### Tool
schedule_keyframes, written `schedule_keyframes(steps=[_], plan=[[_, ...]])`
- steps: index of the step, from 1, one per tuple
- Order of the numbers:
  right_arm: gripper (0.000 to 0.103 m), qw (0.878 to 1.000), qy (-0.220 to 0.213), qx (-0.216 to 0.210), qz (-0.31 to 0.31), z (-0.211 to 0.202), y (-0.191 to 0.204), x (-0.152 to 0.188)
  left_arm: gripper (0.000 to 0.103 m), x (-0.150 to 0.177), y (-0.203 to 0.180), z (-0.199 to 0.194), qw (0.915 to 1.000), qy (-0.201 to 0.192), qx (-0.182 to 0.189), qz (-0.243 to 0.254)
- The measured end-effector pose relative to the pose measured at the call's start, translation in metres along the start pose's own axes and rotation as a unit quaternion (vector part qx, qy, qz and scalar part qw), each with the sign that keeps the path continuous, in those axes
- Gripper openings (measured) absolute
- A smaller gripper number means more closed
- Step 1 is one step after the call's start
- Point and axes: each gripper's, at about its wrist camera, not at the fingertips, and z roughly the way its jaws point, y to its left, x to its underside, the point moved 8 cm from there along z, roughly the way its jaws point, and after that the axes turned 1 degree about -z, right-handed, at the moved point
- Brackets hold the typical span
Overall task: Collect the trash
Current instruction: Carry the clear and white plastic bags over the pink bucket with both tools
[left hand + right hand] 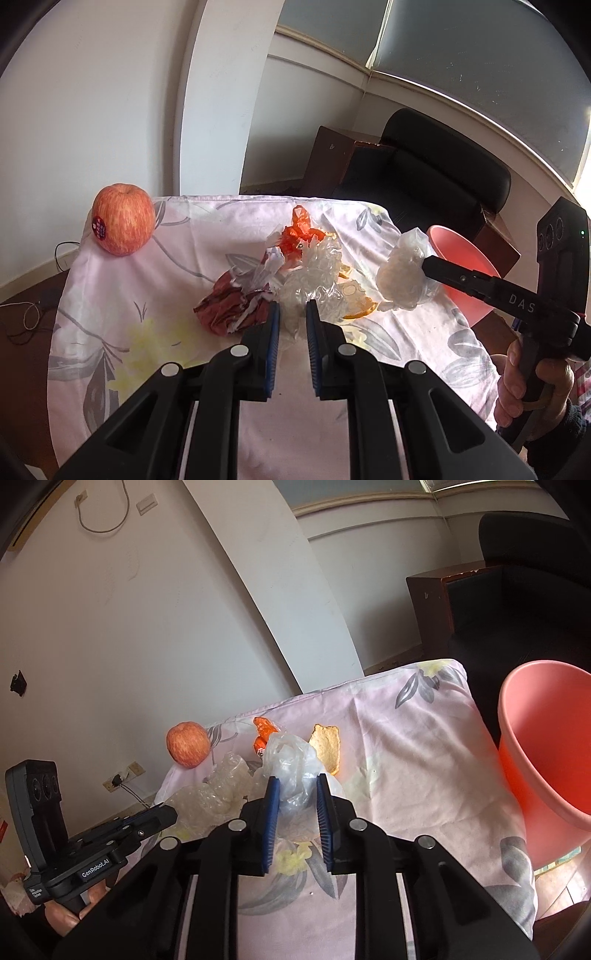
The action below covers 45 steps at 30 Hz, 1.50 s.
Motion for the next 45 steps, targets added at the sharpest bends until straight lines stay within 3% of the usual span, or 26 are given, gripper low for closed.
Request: schedule_keyframes(steps=[16, 45], plan=[[0.021, 0.999, -0.035, 0.03, -0.001, -0.042, -0.018, 0.003, 0.013, -0.011, -0.042, 0.003, 0.9996, 0.003, 0.022, 0.016], [0.021, 0.99, -0.105, 0.057, 0.081, -0.105, -0.107, -0.002, 0.013, -0.026, -0.16, 0.039, 0.9933, 0.024, 0.052, 0.101]])
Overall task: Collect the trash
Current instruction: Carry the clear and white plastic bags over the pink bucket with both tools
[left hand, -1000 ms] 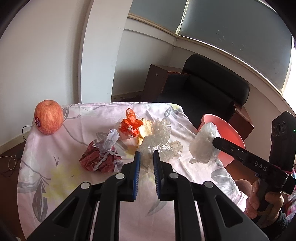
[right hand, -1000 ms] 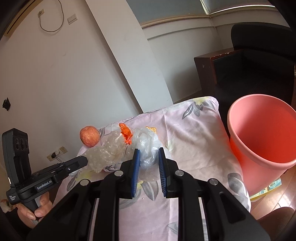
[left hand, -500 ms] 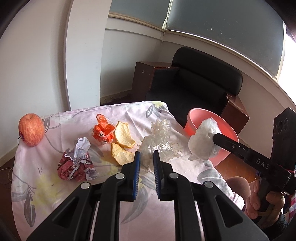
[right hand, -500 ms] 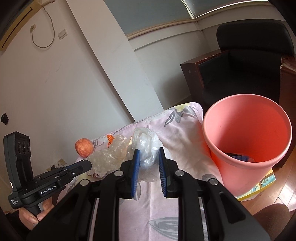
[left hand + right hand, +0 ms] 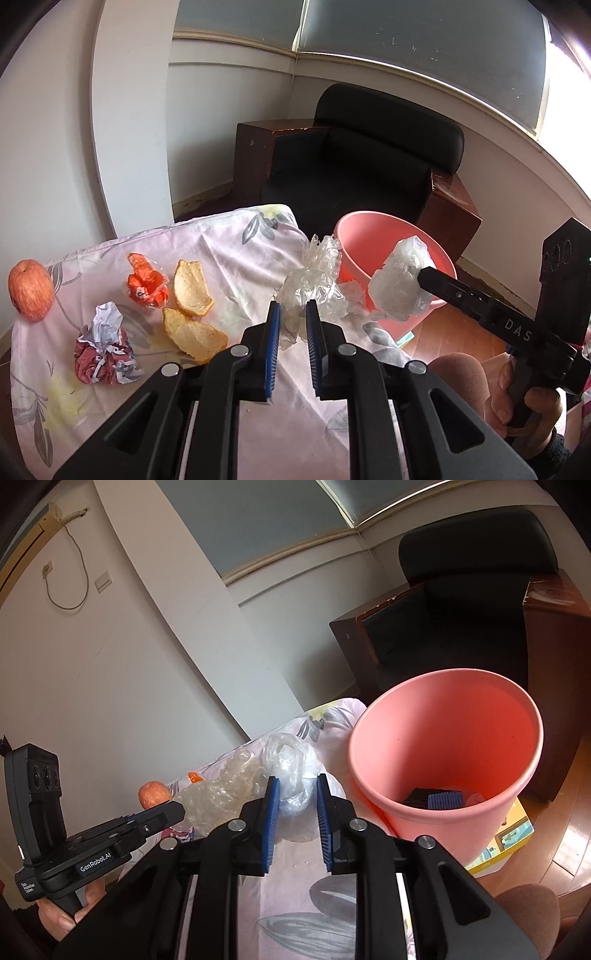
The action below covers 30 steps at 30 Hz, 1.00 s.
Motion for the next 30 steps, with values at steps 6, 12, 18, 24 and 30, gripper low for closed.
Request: schedule_keyframes(steps=[6, 12, 18, 24, 30], plan=[[0.021, 1.0, -0.02, 0.017, 0.008, -0.01, -0.02, -0.012, 0.013, -0.006, -0.021, 0.009, 0.9998, -0.001, 0.008, 0.018], [0.021, 0.998, -0.039, 0.038, 0.022, -0.017, -0.045, -0.026, 0.013, -0.012, -0.039, 0.021, 0.9994, 0.001, 0.018, 0.029], [0.021, 0.996, -0.06, 0.063, 0.028, -0.026, -0.073, -0.043, 0.013, -0.025, -0.056, 0.032, 0.9989, -0.005, 0.025, 0.04], [0.021, 0.992, -0.068, 0.089, 0.049, -0.029, -0.109, -0.053, 0.013, -0.037, -0.077, 0.048, 0.9981, -0.008, 0.037, 0.049], [0.021, 0.99, -0.061, 0.103, 0.071, -0.022, -0.133, -0.049, 0.013, -0.043, -0.095, 0.07, 0.9971, 0.0, 0.048, 0.059]])
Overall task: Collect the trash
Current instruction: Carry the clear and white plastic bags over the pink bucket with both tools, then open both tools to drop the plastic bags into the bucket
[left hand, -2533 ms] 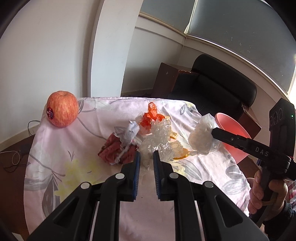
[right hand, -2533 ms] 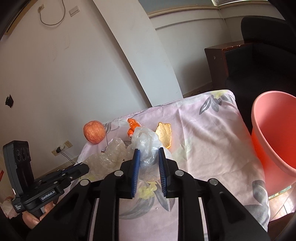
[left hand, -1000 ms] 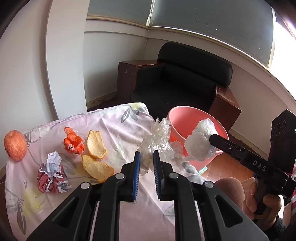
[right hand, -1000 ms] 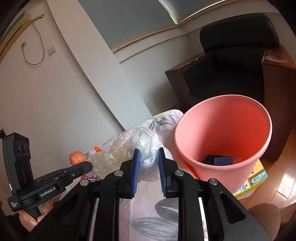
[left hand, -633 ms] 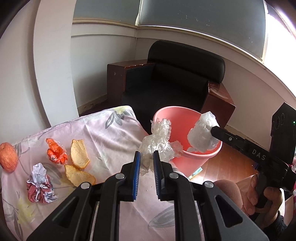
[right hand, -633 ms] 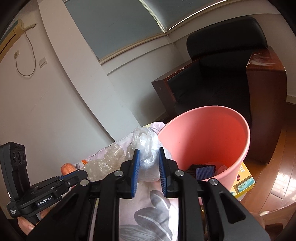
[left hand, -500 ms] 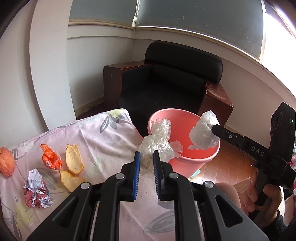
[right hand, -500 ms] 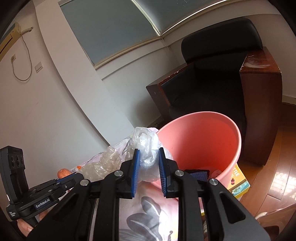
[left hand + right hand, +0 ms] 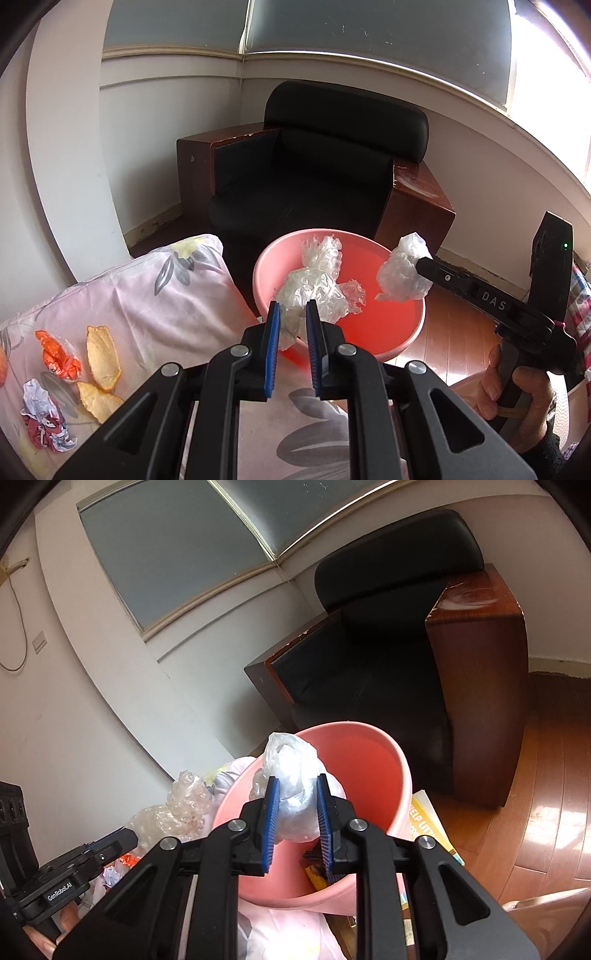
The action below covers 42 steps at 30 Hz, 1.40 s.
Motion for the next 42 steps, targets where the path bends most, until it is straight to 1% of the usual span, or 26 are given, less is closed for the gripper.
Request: schedule_keyframes(steps=[10, 16, 20, 22, 24, 27, 30, 32, 33, 42], plan=[[0.021, 1.0, 0.013, 0.009, 0.006, 0.017, -0.01, 0.005, 0.013, -0.002, -0.013, 0.037, 0.9997, 0.023, 0.003, 0.007], [0.021, 1.0, 0.015, 0.004, 0.008, 0.02, -0.009, 0.005, 0.015, 0.002, -0.015, 0.049, 0.9994, 0.035, 0.001, 0.0], [0.021, 1.0, 0.019, 0.006, 0.011, 0.023, -0.012, 0.005, 0.017, 0.0, -0.014, 0.05, 0.9995, 0.03, -0.007, 0.001], [0.021, 1.0, 0.018, 0.009, 0.016, 0.023, -0.014, 0.004, 0.019, 0.0, -0.013, 0.05, 0.9995, 0.031, -0.006, -0.001], [0.023, 1.0, 0.018, 0.012, 0.019, 0.023, -0.015, 0.004, 0.024, 0.001, -0.013, 0.049, 0.9994, 0.032, -0.006, -0.004], [0.025, 0.999, 0.019, 0.015, 0.021, 0.022, -0.016, 0.006, 0.028, 0.001, -0.012, 0.046, 0.9995, 0.03, -0.008, -0.005], [0.029, 0.999, 0.02, 0.014, 0.022, 0.02, -0.015, 0.007, 0.029, 0.002, -0.011, 0.044, 0.9995, 0.031, -0.009, -0.007], [0.034, 0.999, 0.021, 0.013, 0.022, 0.02, -0.014, 0.007, 0.032, 0.004, -0.01, 0.041, 0.9994, 0.032, -0.01, -0.009], [0.035, 0.999, 0.022, 0.013, 0.021, 0.02, -0.014, 0.007, 0.033, 0.005, -0.009, 0.04, 0.9994, 0.033, -0.011, -0.009], [0.036, 1.0, 0.019, 0.014, 0.012, 0.013, -0.007, 0.006, 0.034, 0.013, 0.006, 0.025, 0.9991, 0.032, -0.021, -0.02]])
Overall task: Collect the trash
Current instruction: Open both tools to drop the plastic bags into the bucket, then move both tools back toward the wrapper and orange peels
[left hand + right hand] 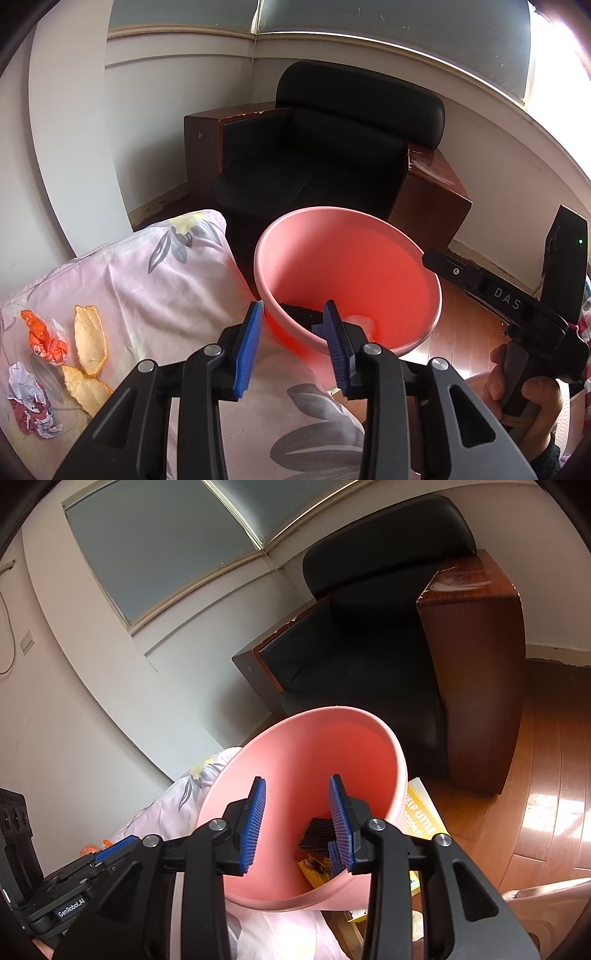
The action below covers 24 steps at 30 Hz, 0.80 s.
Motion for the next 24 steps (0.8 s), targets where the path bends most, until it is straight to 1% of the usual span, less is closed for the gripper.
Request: schedule_keyframes(steps=[8, 10, 11, 17, 24], plan=[[0.036, 1.0, -0.012, -0.003, -0.02, -0.015, 0.019, 0.0, 0.034, 0.003, 0.012, -0.022, 0.9998, -0.015, 0.001, -0.011], [0.036, 1.0, -0.015, -0.004, -0.024, -0.021, 0.023, 0.001, 0.036, 0.005, 0.015, -0.029, 0.9997, -0.019, 0.0, -0.014], [0.036, 1.0, -0.016, -0.005, -0.026, -0.023, 0.025, 0.001, 0.038, 0.006, 0.017, -0.032, 0.9997, -0.021, -0.002, -0.016], [0.036, 0.999, -0.021, -0.013, -0.037, -0.037, 0.043, 0.003, 0.04, 0.014, 0.037, -0.057, 0.9989, -0.035, -0.011, -0.03], [0.036, 0.998, -0.02, -0.034, -0.048, -0.049, 0.069, 0.011, 0.04, 0.027, 0.063, -0.085, 0.9974, -0.048, -0.024, -0.048]])
